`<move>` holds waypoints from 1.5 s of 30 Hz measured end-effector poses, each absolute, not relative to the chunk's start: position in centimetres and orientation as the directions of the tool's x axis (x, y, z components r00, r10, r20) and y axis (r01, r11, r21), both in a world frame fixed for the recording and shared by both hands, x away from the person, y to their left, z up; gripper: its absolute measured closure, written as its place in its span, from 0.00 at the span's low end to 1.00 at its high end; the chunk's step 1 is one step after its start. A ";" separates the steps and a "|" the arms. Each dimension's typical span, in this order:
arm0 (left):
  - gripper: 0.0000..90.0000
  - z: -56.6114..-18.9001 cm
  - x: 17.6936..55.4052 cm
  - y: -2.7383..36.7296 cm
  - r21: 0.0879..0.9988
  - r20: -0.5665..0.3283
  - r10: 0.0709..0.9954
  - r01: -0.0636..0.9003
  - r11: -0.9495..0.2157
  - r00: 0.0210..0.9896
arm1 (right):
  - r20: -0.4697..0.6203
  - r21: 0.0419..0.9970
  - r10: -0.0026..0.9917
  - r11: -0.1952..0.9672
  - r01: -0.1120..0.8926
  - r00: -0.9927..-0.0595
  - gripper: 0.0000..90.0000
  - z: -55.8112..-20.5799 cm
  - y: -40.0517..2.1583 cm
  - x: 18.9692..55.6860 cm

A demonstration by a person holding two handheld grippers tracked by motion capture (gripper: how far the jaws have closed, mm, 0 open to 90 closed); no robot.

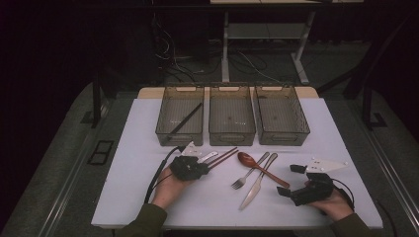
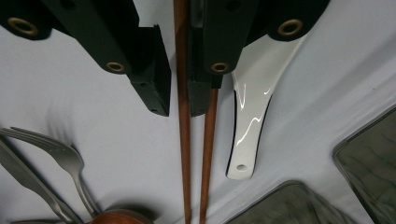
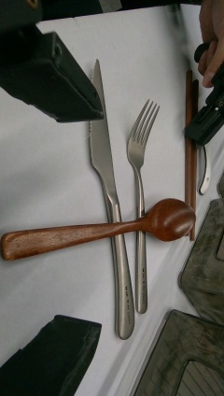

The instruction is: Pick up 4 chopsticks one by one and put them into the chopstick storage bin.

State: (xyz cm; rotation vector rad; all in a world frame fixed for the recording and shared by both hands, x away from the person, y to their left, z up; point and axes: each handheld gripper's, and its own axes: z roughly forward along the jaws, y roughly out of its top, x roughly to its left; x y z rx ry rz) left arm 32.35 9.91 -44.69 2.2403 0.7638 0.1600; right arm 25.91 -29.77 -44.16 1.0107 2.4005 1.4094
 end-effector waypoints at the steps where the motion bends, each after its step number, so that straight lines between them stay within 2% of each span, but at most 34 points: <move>1: 0.88 -44.7 32.3 9.8 0.692 -0.110 0.571 0.475 -0.543 0.814 | 0.177 0.827 0.634 0.320 0.463 -0.753 0.01 -44.2 -29.8 25.9; 20: 0.92 -44.7 31.5 9.3 0.692 -0.043 0.579 0.442 -0.571 0.814 | 0.179 0.829 0.635 0.314 0.463 -0.751 0.01 -44.1 -29.9 26.0; 36: 0.92 -43.6 30.8 9.9 0.714 -0.093 0.574 0.456 -0.530 0.813 | 0.180 0.831 0.639 0.308 0.463 -0.748 0.01 -44.1 -29.9 26.1; 45: 0.92 -42.8 30.6 10.6 0.748 -0.150 0.578 0.474 -0.465 0.803 | 0.178 0.830 0.636 0.312 0.462 -0.751 0.01 -44.1 -29.8 26.0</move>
